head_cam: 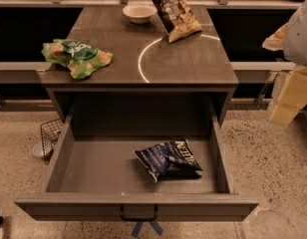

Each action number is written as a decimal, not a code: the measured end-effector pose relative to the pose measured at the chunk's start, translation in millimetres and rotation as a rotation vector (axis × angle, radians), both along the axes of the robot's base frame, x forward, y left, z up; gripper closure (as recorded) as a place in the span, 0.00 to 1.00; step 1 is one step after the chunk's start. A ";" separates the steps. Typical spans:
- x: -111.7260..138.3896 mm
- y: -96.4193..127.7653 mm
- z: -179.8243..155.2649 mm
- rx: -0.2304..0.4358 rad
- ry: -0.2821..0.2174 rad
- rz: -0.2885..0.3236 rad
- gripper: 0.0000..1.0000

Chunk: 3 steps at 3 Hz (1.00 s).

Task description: Pick blue chip bag from top drawer and place on counter

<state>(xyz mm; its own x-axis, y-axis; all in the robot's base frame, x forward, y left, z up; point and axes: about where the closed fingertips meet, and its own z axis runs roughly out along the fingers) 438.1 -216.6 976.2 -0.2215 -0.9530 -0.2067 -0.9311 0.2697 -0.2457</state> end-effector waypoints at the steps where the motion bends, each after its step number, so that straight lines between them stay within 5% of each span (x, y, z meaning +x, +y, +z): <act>1: 0.0 0.0 0.0 0.000 0.000 0.000 0.00; 2: 3.6 3.2 -37.6 0.005 0.029 0.041 0.00; 3: -0.4 23.9 -120.3 0.075 0.021 0.205 0.00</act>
Offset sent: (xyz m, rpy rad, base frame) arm 0.0120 0.0084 -0.1280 0.0188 0.1171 0.1368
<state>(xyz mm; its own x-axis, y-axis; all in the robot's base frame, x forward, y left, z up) 437.7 -192.7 856.0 -0.0299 -0.9606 -0.2764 -0.9730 0.0913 -0.2120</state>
